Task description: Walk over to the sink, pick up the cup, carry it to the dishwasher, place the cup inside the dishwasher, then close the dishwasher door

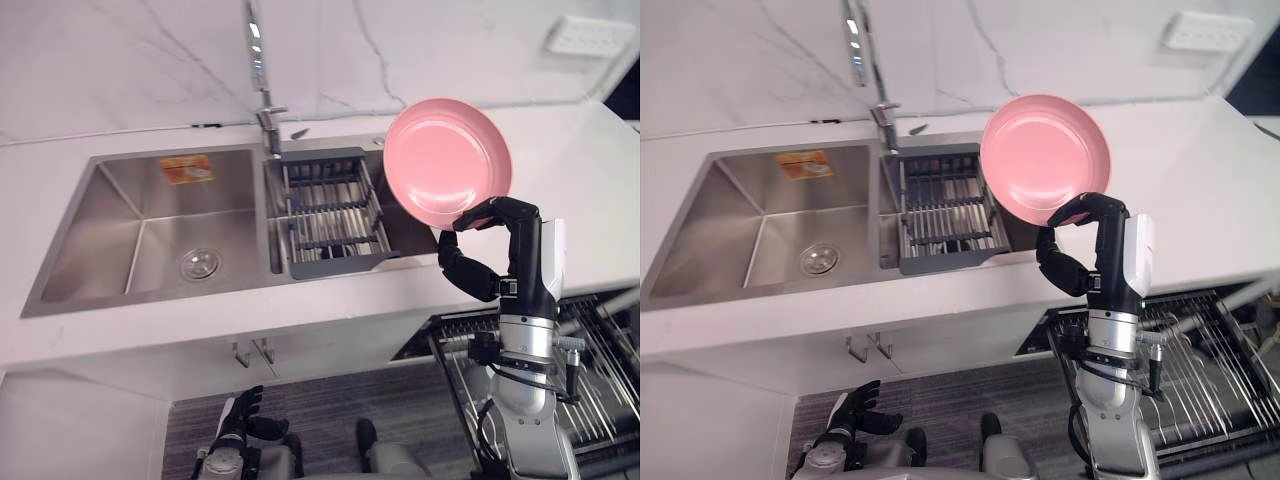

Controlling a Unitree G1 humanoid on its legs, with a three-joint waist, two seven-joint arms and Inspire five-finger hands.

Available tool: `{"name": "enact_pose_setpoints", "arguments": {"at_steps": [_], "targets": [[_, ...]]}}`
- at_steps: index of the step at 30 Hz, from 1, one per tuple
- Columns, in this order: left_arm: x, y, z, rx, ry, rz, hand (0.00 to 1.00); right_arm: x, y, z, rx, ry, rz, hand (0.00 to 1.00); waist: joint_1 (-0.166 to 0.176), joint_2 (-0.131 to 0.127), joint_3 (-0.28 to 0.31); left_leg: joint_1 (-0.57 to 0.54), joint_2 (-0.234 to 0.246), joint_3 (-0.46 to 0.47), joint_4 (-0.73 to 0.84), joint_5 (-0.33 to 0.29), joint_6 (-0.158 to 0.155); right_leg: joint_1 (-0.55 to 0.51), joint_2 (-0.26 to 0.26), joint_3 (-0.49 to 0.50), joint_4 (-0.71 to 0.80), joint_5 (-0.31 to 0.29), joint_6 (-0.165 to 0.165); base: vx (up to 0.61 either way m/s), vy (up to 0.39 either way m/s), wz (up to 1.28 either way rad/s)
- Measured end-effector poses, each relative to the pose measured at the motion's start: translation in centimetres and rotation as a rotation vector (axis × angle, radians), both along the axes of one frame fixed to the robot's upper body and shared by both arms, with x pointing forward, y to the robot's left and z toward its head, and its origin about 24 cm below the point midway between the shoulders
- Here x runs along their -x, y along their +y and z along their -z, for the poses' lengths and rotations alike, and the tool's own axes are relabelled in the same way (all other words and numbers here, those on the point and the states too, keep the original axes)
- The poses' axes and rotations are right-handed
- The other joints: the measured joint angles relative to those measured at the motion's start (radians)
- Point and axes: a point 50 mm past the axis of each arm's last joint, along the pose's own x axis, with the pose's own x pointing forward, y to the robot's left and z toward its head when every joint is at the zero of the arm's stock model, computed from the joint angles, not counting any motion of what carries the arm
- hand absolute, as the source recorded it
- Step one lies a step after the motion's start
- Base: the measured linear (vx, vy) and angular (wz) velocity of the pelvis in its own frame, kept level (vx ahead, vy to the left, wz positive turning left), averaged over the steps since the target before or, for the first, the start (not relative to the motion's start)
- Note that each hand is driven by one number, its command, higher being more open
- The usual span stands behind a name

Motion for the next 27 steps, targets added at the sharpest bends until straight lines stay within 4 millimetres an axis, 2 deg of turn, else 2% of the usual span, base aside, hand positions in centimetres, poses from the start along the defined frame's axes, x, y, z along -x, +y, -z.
{"name": "enact_pose_setpoints", "arguments": {"at_steps": [1,2,3,4,5,7,8,9,10,13,16,20,27], "targets": [[-0.1,0.2,-0.1,-0.005,-0.005,-0.008,0.90,-0.3,0.2,0.2,-0.002,0.011,-0.005,0.30,0.003,-0.007,0.007,0.001,0.012,0.034,0.032,-0.017,0.011,-0.016,0.008,0.008,0.017,0.008,-0.002,-0.05,0.092,-1.23],[-0.3,0.3,-0.2,-0.010,-0.016,-0.012,0.90,-0.8,0.5,0.3,-0.003,0.017,-0.016,0.30,0.007,-0.012,0.016,0.003,0.032,0.083,0.055,-0.026,0.020,-0.024,0.001,-0.020,0.019,-0.006,-0.051,-0.07,0.081,-1.22],[-0.4,0.3,-0.2,-0.012,-0.019,-0.011,0.90,-0.9,0.6,0.2,-0.003,0.016,-0.018,0.30,0.006,-0.010,0.021,0.003,0.045,0.106,0.063,-0.025,0.027,-0.024,-0.004,-0.067,0.036,-0.013,-0.075,-0.11,0.035,-1.19],[-0.4,0.5,-0.2,-0.011,-0.018,-0.015,0.90,-1.1,0.7,0.2,-0.004,0.014,-0.019,0.30,0.008,-0.015,0.035,0.017,0.066,0.153,0.063,-0.028,0.032,-0.064,-0.040,-0.164,0.152,-0.043,-0.083,-0.12,0.037,-0.93],[-0.3,0.7,-0.2,-0.015,-0.015,-0.024,0.90,-1.2,0.7,0.3,0.011,0.023,-0.014,0.30,0.004,-0.021,0.033,0.034,0.079,0.190,0.049,-0.029,0.032,-0.077,-0.064,-0.234,0.253,-0.080,-0.086,-0.11,0.028,-0.87],[-0.3,0.9,-0.2,-0.020,-0.010,-0.025,0.90,-1.2,0.9,0.4,0.017,0.025,-0.016,0.30,0.002,-0.027,0.028,0.050,0.092,0.232,0.020,-0.033,0.027,-0.054,-0.083,-0.281,0.323,-0.135,-0.079,-0.05,-0.016,-0.55],[-0.3,0.9,-0.2,-0.021,-0.010,-0.026,0.90,-1.2,0.9,0.4,0.019,0.025,-0.018,0.30,0.003,-0.033,0.024,0.049,0.094,0.242,0.016,-0.031,0.025,-0.036,-0.086,-0.289,0.323,-0.151,-0.074,-0.02,-0.095,-0.56],[-0.3,1.0,-0.2,-0.024,-0.011,-0.026,0.90,-1.1,1.0,0.5,0.029,0.029,-0.016,0.30,0.005,-0.044,0.017,0.046,0.095,0.259,0.018,-0.035,0.012,0.013,-0.090,-0.293,0.260,-0.183,-0.054,0.01,-0.147,-0.62],[-0.5,1.1,-0.3,-0.030,-0.011,-0.024,0.90,-1.2,1.0,0.6,0.048,0.036,-0.012,0.30,0.010,-0.035,0.015,0.040,0.104,0.268,0.035,-0.043,-0.008,0.046,-0.069,-0.281,0.160,-0.175,-0.031,0.00,-0.153,-0.60],[0.2,0.6,0.0,-0.014,0.002,-0.031,0.90,-0.8,0.4,2.4,0.043,0.122,0.022,0.30,0.023,-0.006,-0.010,0.050,0.123,0.201,0.005,-0.030,-0.026,0.079,0.002,-0.217,0.041,-0.096,-0.053,0.07,-0.128,-0.77],[0.3,0.6,0.1,-0.014,0.010,-0.025,0.90,0.6,-1.0,3.8,0.026,0.195,0.103,0.30,0.012,-0.005,-0.012,0.081,0.125,0.183,-0.038,-0.019,-0.043,0.102,0.024,-0.193,-0.009,-0.069,-0.057,0.09,-0.074,-0.43],[1.0,0.5,0.4,-0.013,0.039,-0.029,0.90,2.4,-2.6,5.1,0.029,0.274,0.183,0.30,-0.001,0.000,-0.021,0.136,0.108,0.164,-0.088,0.007,-0.054,0.154,0.020,-0.182,-0.050,-0.065,-0.052,0.07,0.007,-0.08],[1.7,-0.1,0.8,0.006,0.063,-0.031,0.90,3.1,-4.2,6.7,0.022,0.348,0.249,0.30,0.000,0.030,-0.052,0.147,0.085,0.149,-0.126,0.022,-0.044,0.179,-0.002,-0.190,-0.099,-0.048,-0.037,0.02,0.031,0.07]]}}
